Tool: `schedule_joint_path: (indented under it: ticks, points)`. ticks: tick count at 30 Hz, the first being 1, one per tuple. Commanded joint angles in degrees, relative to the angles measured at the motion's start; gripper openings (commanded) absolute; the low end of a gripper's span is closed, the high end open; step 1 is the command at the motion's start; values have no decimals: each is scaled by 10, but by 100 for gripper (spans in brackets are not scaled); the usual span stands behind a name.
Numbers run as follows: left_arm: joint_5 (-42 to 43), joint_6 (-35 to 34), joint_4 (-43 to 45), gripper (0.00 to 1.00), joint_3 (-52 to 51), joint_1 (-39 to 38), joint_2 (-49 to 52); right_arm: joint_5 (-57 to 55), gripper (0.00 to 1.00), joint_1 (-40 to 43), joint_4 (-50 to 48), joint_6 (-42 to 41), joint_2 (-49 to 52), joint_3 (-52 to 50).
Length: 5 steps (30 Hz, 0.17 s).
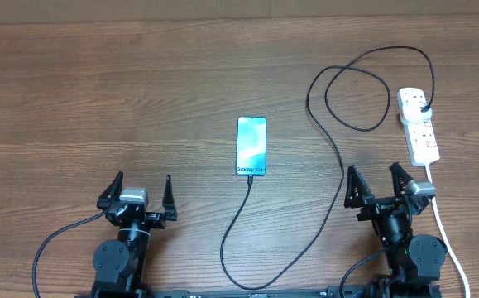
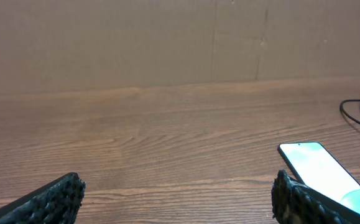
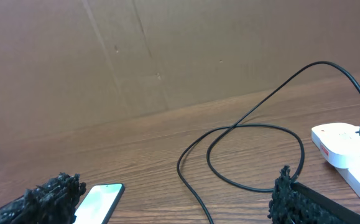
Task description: Plug charger to phone and switch on socket
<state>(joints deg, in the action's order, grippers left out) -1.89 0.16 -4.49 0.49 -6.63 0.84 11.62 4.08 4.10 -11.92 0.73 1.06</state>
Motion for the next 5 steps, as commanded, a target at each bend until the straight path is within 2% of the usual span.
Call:
schedule_joint_path:
  ticks: [1, 5]
  points:
    - [4, -2, 0, 99, -1, 3, -6, -5, 100, -4, -3, 3, -6, -6]
    - [4, -2, 0, 100, -1, 3, -6, -5, 100, -4, -3, 3, -6, -6]
